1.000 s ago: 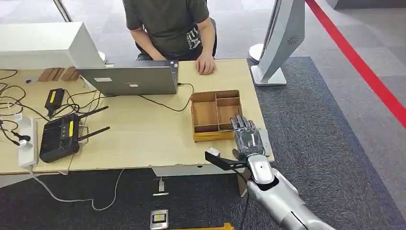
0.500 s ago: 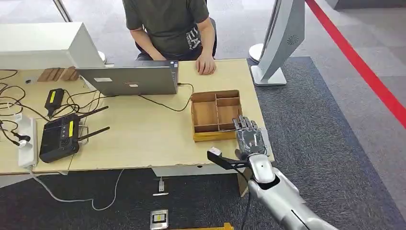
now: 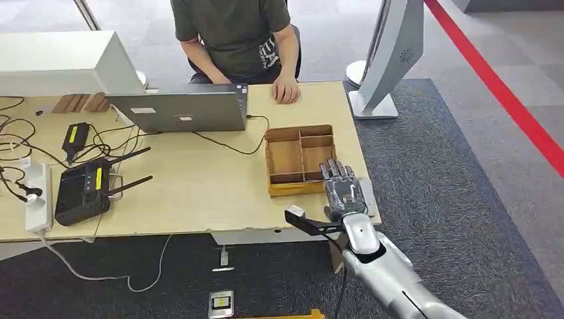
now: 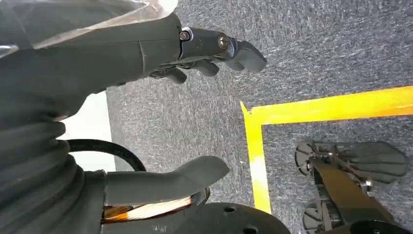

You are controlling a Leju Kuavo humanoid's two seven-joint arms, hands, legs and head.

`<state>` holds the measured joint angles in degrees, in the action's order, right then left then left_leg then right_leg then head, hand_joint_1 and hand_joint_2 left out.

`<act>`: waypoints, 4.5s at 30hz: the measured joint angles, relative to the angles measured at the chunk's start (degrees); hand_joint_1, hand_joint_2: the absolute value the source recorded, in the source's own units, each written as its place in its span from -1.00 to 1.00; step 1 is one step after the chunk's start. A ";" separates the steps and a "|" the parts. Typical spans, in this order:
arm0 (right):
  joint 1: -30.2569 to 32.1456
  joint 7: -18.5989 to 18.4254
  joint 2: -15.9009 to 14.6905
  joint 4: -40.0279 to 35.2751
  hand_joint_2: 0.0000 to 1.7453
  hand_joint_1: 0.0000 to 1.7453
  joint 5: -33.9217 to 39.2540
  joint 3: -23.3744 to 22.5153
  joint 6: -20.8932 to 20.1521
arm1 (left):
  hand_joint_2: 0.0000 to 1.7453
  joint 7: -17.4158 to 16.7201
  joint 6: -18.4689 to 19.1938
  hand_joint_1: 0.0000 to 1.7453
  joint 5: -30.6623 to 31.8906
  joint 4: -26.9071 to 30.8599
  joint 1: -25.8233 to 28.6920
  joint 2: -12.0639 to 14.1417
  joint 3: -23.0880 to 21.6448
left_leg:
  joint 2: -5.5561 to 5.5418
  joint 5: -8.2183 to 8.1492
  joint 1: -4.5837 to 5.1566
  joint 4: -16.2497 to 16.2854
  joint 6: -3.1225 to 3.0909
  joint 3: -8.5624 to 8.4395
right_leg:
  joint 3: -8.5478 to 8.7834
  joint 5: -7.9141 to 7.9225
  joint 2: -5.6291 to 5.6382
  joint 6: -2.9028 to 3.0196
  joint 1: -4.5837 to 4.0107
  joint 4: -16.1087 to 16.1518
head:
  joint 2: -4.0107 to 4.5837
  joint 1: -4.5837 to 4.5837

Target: Pass the card to the sensor for recognition and then transmit it.

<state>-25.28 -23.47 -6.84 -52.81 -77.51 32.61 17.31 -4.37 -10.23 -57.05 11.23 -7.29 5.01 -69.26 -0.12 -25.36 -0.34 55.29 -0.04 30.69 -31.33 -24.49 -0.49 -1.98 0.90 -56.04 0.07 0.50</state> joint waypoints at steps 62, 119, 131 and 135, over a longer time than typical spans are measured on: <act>-0.03 -0.96 2.75 -2.14 1.00 -1.00 -2.03 0.92 -3.63 | 1.00 -1.33 -0.15 -1.00 -0.81 0.00 0.01 -0.02 0.00 | 0.00 0.00 0.00 0.00 0.00 0.00 | 0.00 0.00 0.00 0.00 0.00 0.00 | 0.00 0.00; 0.60 2.14 2.08 -2.40 -1.00 -1.00 3.78 0.87 -2.71 | 1.00 -1.27 -0.18 -1.00 -0.37 0.00 0.03 -0.02 0.00 | 0.00 0.00 0.00 0.00 0.00 -0.01 | 0.00 0.00 0.00 0.00 0.00 0.00 | 0.00 0.00; -0.39 1.55 1.35 -2.62 1.00 -1.00 3.96 0.85 -1.77 | 1.00 -0.79 -0.17 -1.00 0.70 0.00 0.01 0.00 0.00 | 0.00 0.00 0.00 0.00 0.00 -0.01 | 0.00 0.00 0.00 0.00 0.00 0.00 | 0.00 0.00; -1.22 1.40 0.96 -1.81 1.00 -1.00 3.85 0.70 -1.60 | 1.00 -0.57 -0.17 -1.00 1.03 0.00 0.01 0.00 0.00 | 0.00 0.00 0.00 0.00 0.00 -0.01 | 0.00 0.00 0.00 0.00 0.00 0.00 | 0.00 0.02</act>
<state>-26.50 -22.08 -5.88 -54.62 -73.66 33.31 15.71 -4.94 -10.40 -56.02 11.23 -7.28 5.01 -69.26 -0.12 -25.36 -0.34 55.30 -0.04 30.68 -31.33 -24.48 -0.49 -1.98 0.90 -56.03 0.07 0.52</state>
